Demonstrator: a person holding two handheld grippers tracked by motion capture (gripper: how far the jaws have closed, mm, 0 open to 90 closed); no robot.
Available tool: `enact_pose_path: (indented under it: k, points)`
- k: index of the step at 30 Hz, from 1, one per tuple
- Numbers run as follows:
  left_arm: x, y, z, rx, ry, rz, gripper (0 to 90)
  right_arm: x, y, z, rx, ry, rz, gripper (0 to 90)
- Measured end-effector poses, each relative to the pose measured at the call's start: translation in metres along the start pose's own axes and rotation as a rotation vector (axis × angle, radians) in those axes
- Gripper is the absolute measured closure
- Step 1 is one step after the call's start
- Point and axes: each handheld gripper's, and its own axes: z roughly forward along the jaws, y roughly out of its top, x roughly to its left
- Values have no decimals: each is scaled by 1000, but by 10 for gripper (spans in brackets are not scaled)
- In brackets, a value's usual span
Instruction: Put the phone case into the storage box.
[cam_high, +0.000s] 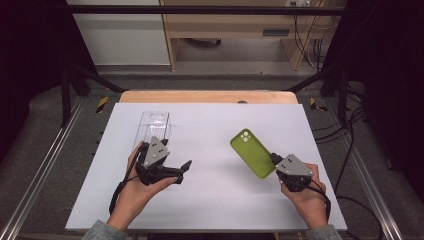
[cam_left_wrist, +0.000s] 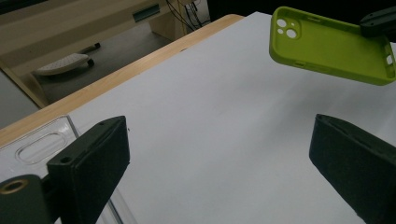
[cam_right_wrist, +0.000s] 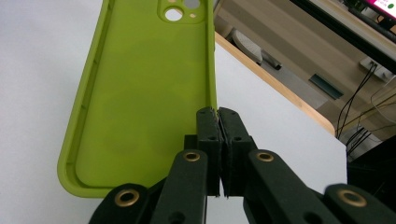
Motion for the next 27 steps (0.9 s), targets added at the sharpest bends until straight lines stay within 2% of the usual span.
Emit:
enact_pose_path:
  k: [15,22,27]
  points:
    - [-14,25,23,19,-24,48,72,9,2,-2,-12,-1,-37,885]
    - [-19,33,34,30,-28,60,71,11,1,-6,-20,-9,-39,885]
    - [-20,37,40,34,-44,53,72,12,1,-8,-23,-12,-43,885]
